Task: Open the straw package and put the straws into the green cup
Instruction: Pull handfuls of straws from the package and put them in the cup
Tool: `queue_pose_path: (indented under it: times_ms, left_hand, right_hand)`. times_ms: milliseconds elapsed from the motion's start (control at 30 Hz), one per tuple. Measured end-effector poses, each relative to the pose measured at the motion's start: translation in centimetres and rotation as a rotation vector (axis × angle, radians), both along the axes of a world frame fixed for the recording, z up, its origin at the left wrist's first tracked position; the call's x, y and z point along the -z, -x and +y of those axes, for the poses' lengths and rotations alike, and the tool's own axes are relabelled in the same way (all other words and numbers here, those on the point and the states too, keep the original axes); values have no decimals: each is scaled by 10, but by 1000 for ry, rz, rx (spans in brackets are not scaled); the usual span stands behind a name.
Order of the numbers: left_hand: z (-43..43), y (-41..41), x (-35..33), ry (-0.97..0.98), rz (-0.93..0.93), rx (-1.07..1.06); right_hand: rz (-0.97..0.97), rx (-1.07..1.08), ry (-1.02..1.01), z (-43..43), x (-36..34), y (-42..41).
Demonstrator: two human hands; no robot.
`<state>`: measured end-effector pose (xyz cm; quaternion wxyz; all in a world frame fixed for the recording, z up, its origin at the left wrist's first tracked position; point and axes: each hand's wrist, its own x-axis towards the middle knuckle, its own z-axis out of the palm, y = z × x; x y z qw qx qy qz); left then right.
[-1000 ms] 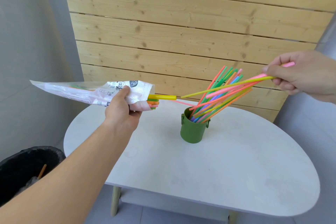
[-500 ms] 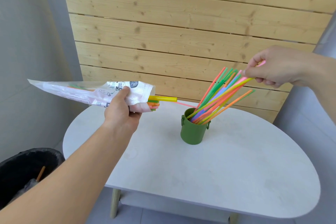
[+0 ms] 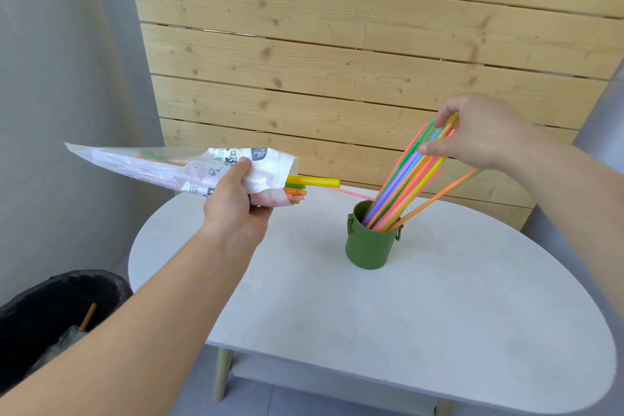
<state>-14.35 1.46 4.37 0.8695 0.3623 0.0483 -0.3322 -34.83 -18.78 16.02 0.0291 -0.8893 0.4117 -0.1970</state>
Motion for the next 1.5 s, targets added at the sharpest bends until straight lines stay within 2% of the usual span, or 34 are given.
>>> queue_pose_path:
  times_ms: [233,367,467,667,767,833,900,1000,1133,1267,1500]
  left_hand:
    - [0,-1,1,4,5,12]
    - [2,1,0,11,-23,43]
    - [3,2,0,-2,-20,39]
    - [0,3,-1,2,-8,31]
    - [1,1,0,-1,10,22]
    - [2,-2,2,-2,30,1]
    - [5,-5,1,-1,34,-20]
    - [11,-10,-1,-5,43,-33]
    - [24,-19,-3,-2,30,-41]
    - [34,-28,3,-28,26,-34]
    - [43,-42,7,-46,0,-8]
  right_hand:
    - [136,15,185,12,33,0]
    - [56,13,81,15,46,1]
    - [-33,28,80,13,46,4]
    - [2,19,104,12,39,5]
    - [-21,-8,266,22,30,2]
    - [-74,-106,405,34,28,-8]
    - [-83,-216,459,46,29,-26]
    - [30,-309,244,52,41,-67]
    - [260,-258,-147,29,73,-127]
    - [408,-109,-256,-4,107,-166]
    - [357,35,-390,-20,134,-182]
